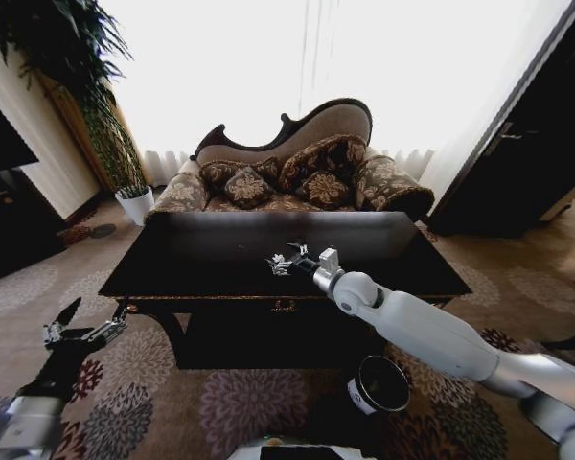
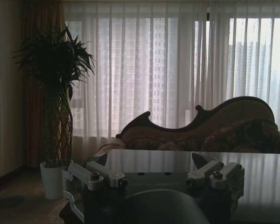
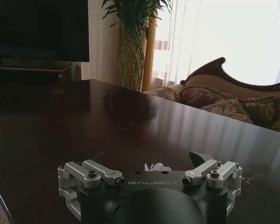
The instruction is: Move to the front of the table and place the trash on the table into the trash bin.
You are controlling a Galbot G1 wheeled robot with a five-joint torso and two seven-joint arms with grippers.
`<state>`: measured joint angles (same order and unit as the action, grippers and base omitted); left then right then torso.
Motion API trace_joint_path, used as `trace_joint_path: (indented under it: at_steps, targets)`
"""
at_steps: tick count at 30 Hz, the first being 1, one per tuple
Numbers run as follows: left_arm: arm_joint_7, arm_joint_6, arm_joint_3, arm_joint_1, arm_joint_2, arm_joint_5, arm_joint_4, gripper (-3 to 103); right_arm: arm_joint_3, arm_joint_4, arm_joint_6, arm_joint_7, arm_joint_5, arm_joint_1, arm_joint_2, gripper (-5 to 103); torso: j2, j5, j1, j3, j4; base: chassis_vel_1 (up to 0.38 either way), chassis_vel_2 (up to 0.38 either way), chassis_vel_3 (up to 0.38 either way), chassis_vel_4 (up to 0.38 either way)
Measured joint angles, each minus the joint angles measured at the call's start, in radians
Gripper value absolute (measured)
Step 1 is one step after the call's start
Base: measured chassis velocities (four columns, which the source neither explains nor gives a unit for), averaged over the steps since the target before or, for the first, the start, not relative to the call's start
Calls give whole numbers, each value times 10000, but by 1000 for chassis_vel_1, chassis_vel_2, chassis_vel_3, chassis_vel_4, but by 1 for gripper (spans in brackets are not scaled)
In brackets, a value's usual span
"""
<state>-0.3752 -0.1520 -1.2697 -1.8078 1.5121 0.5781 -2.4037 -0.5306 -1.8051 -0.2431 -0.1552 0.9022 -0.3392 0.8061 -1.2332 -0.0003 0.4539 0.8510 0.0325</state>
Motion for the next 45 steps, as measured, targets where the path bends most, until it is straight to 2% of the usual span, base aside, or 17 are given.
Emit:
trace_joint_path:
  at_steps: [6,16,18,21,23,26,27,29,32,33,35,36,37,39,41,45]
  targets:
    - [-1,11,-21,1,0,-3,47,100,-83,494,227,310,-577,-47,60,100,-1,1,0,-1,0,0,0,0,0]
    - [-1,25,-3,15,2,-33,72,100,50,510,314,592,-572,-140,2,101,0,1,0,-1,0,0,0,0,0]
    - [-1,27,4,12,3,-41,69,100,168,456,325,783,-566,-298,-51,91,0,0,0,-1,0,0,0,0,0]
    - [-1,28,14,7,6,-62,65,100,232,430,326,866,-576,-418,-81,86,-1,1,0,-1,1,0,0,0,0]
    - [-1,33,49,-11,28,-110,55,100,310,416,326,922,-612,-586,-88,75,0,2,0,-1,1,0,0,0,0]
    - [-2,37,71,-24,46,-143,45,100,354,413,326,931,-624,-642,-88,70,0,1,0,-1,1,0,0,0,0]
    - [-4,41,84,-35,56,-157,28,100,386,412,326,944,-635,-667,-88,58,-1,1,0,-1,1,0,0,0,0]
    - [-4,45,87,-44,65,-162,16,100,408,412,328,951,-645,-678,-93,58,0,1,0,-1,0,0,0,0,0]
    - [-6,64,88,-74,83,-167,-8,100,473,415,337,954,-656,-712,-117,41,0,1,0,-1,1,0,0,0,0]
    - [-6,64,88,-74,83,-167,-8,100,473,415,337,954,-656,-712,-117,41,0,1,0,-1,1,0,0,0,0]
    - [-7,71,89,-88,96,-175,-19,100,513,415,339,955,-656,-739,-125,31,0,1,0,-1,1,0,0,0,0]
    - [-9,73,90,-95,103,-179,-29,100,540,413,341,956,-656,-760,-128,31,0,1,0,-1,0,0,0,0,0]
    - [-9,74,90,-105,107,-181,-43,100,577,408,343,958,-656,-798,-138,20,-1,1,0,-1,0,0,0,0,0]
    - [-10,75,90,-116,109,-184,-54,100,607,394,345,964,-657,-835,-154,20,-1,1,0,-1,0,0,0,0,0]
    - [-10,82,90,-136,112,-188,-78,100,720,321,349,979,-656,-950,-207,9,0,1,0,-1,0,0,0,0,0]
    - [-11,88,88,-152,112,-188,-106,100,980,157,353,989,-617,-1187,-310,1,-1,2,0,-1,0,0,0,0,0]
